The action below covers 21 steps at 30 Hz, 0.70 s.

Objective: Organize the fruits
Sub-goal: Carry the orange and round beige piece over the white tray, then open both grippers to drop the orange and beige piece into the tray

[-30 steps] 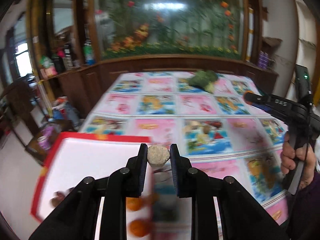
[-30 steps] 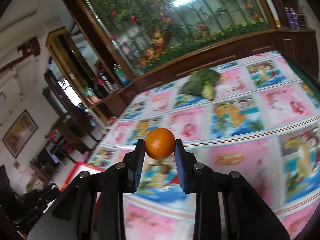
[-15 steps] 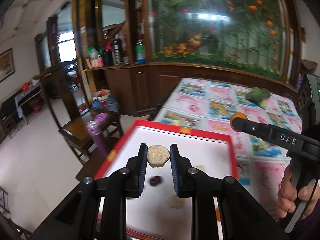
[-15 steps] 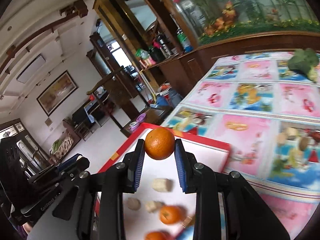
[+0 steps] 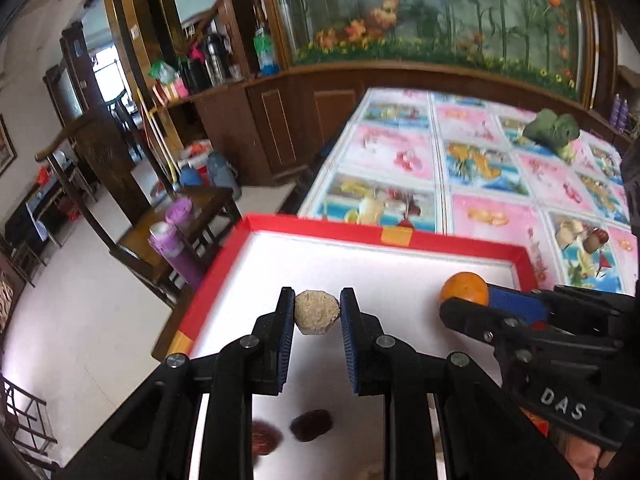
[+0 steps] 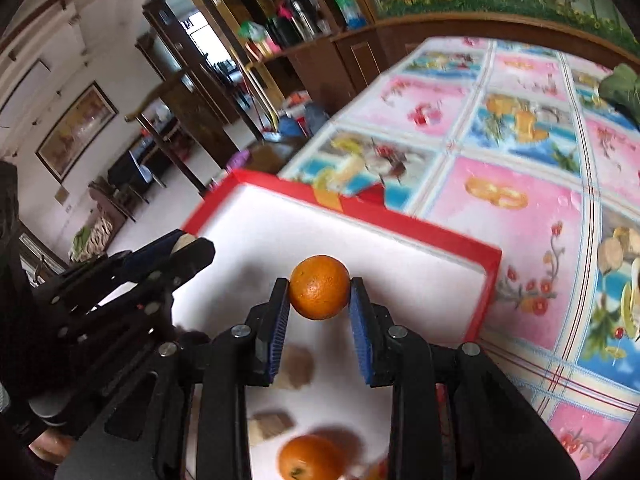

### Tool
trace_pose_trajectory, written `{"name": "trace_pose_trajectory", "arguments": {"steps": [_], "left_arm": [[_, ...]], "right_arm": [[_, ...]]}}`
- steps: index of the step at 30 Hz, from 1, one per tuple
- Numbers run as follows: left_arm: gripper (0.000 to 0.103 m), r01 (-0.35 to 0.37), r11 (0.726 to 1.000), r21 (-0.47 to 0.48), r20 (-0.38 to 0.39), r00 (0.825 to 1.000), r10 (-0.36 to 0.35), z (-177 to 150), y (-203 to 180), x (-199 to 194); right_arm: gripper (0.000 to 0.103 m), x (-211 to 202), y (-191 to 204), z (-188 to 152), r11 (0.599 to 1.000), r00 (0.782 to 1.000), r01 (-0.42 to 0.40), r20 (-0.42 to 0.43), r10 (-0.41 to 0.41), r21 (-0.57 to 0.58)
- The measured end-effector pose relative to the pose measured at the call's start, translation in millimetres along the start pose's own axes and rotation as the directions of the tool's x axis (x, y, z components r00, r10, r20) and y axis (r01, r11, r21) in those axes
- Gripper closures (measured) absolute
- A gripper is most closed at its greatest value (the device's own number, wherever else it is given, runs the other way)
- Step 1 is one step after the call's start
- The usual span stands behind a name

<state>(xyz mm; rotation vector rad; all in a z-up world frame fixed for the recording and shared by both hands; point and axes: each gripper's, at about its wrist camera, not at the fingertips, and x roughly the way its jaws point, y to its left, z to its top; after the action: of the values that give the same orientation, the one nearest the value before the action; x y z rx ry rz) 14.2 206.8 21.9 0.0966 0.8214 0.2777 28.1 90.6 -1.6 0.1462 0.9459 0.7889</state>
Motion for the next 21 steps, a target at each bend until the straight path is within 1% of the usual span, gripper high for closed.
{"name": "trace_pose_trajectory", "arguments": {"steps": [4, 10, 12, 14, 16, 19, 21], "left_arm": [[0.082, -0.025, 1.0, 0.012, -0.035, 0.999, 0.025, -5.2, -2.1, 10.2], [0.082, -0.058, 0.998, 0.021, -0.054, 0.997, 0.059, -9.0, 2.2, 17.1], [0.082, -0.057, 0.998, 0.022, -0.065, 0.996, 0.058, -9.8, 3.1, 19.0], [0.082, -0.061, 0.998, 0.029, -0.072, 0.995, 0.063, -10.6, 3.0, 20.6], [0.082, -0.059, 0.998, 0.038, -0.085, 0.994, 0.062, -11.1, 2.5, 23.5], [0.081, -0.049, 0.998, 0.049, -0.12, 0.991, 0.055, -12.1, 1.9, 30.1], [0.081, -0.049, 0.998, 0.048, -0.123, 0.991, 0.055, -11.4, 2.4, 31.0]], "right_arm": [[0.071, 0.6, -4.5, -3.1, 1.0, 1.0, 0.015, -0.019, -0.015, 0.003], [0.071, 3.1, -8.6, -4.3, 0.999, 0.999, 0.032, -0.028, -0.032, 0.009], [0.071, 5.6, -8.2, -6.2, 0.999, 0.998, 0.04, -0.042, -0.039, 0.012], [0.071, 5.7, -5.3, -7.6, 0.998, 0.998, 0.059, -0.036, -0.059, -0.006], [0.071, 7.0, -3.6, -8.0, 0.998, 0.997, 0.061, -0.04, -0.061, -0.012], [0.07, 8.4, -0.6, -9.0, 0.996, 0.996, 0.081, -0.038, -0.082, -0.032], [0.07, 9.3, -0.2, -8.5, 0.996, 0.995, 0.086, -0.038, -0.087, -0.035]]}}
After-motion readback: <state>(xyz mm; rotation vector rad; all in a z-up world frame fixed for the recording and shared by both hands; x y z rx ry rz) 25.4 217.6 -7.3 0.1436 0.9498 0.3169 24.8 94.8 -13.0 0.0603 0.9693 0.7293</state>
